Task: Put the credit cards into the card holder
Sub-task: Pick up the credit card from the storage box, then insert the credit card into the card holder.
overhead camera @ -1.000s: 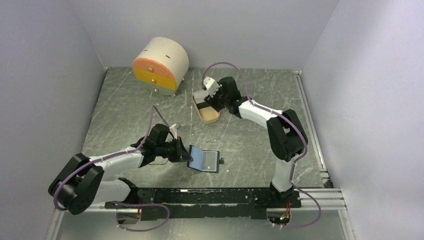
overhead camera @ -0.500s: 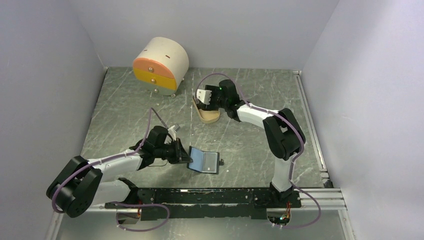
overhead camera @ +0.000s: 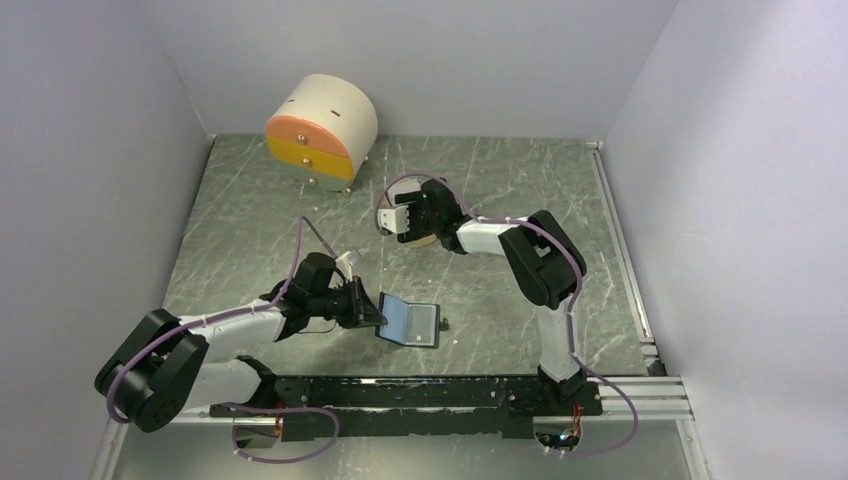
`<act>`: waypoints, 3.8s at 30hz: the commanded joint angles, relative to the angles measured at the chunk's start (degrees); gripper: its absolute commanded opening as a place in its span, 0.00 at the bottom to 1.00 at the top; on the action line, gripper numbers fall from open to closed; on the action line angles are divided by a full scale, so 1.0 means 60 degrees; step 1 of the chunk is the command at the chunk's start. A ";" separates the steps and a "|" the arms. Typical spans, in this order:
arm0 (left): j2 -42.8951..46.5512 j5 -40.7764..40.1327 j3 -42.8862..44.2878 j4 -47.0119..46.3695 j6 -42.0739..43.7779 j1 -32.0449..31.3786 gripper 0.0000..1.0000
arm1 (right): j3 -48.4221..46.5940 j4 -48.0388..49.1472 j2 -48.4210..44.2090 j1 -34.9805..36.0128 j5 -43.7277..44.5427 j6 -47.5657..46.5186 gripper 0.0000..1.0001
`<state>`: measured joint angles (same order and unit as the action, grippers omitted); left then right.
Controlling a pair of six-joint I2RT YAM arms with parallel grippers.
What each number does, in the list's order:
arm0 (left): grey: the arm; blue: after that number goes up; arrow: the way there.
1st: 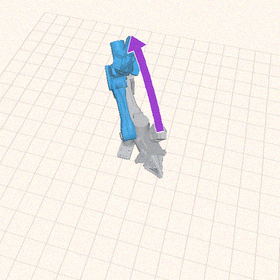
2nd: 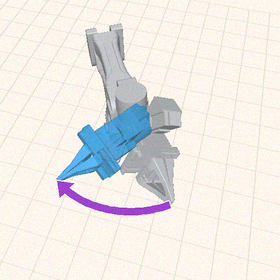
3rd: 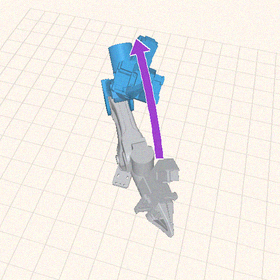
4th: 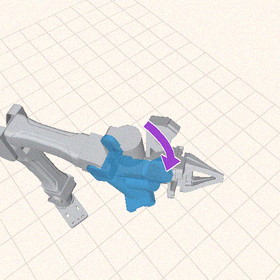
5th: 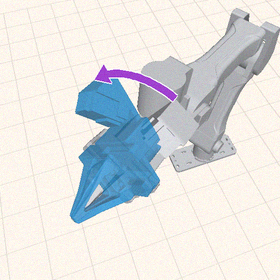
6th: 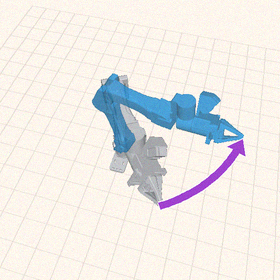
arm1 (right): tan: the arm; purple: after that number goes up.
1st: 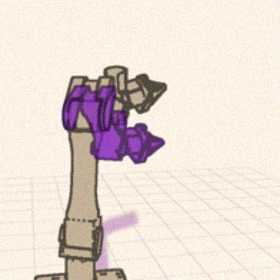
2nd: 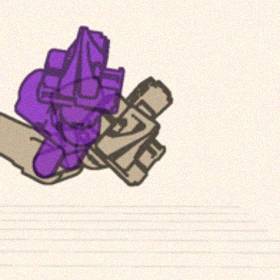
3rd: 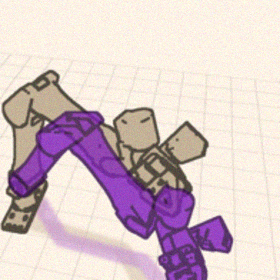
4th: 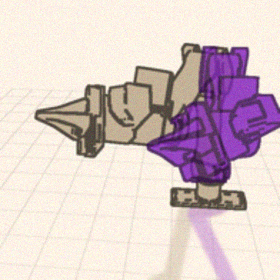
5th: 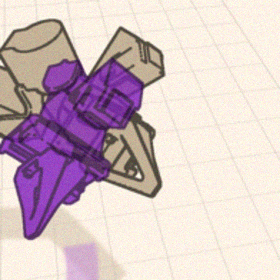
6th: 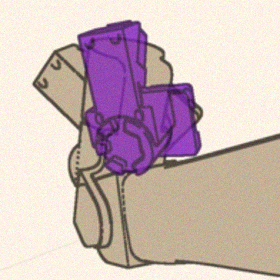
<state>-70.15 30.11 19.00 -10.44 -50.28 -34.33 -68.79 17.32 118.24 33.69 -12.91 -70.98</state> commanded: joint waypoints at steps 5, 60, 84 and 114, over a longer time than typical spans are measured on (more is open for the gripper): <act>-0.0107 0.0313 -0.0004 -0.0439 0.0001 -0.0012 0.11 | -0.0266 0.1382 0.0264 0.0258 0.0770 -0.0296 0.67; 0.0181 0.0293 -0.0162 -0.0443 -0.0130 -0.0079 0.10 | -0.0196 -0.0972 -0.1168 0.0118 -0.0361 0.0574 0.00; 0.1528 -0.0617 -0.0836 -0.0248 -0.1669 -0.0053 0.09 | -0.0316 -0.3637 -0.3755 -0.0118 -0.2042 1.5023 0.00; 0.1284 -0.0895 -0.1339 -0.0603 -0.2084 0.0389 0.22 | 0.7327 0.2511 -0.6213 0.0125 -0.2951 2.3014 0.00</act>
<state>-63.13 23.62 10.85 -14.57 -64.27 -32.45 -24.97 30.92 79.68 33.56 -32.23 68.79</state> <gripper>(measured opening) 0.206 0.010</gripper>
